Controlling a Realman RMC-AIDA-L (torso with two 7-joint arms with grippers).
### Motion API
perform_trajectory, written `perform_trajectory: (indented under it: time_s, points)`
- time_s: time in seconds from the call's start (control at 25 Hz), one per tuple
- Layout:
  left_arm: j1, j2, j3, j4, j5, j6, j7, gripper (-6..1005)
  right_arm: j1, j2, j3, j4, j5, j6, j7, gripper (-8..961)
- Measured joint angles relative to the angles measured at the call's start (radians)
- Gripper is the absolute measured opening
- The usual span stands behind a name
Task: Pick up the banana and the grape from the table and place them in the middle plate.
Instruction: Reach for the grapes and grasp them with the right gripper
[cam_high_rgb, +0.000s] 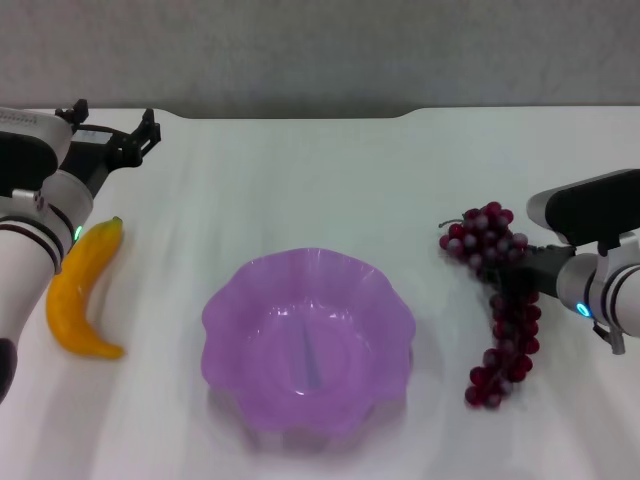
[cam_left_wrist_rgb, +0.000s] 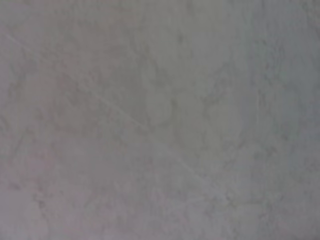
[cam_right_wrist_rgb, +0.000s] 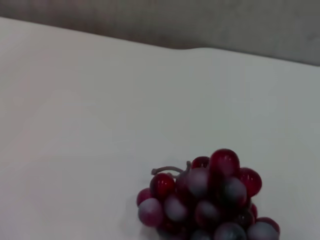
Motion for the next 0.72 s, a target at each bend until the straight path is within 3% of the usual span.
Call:
perform_trajectory:
  time_s: [0.72]
  points:
    - [0.004, 0.000, 0.000, 0.000, 0.001, -0.002, 0.000, 897, -0.013, 0.000, -0.072, -0.012, 0.000, -0.045, 0.003, 575]
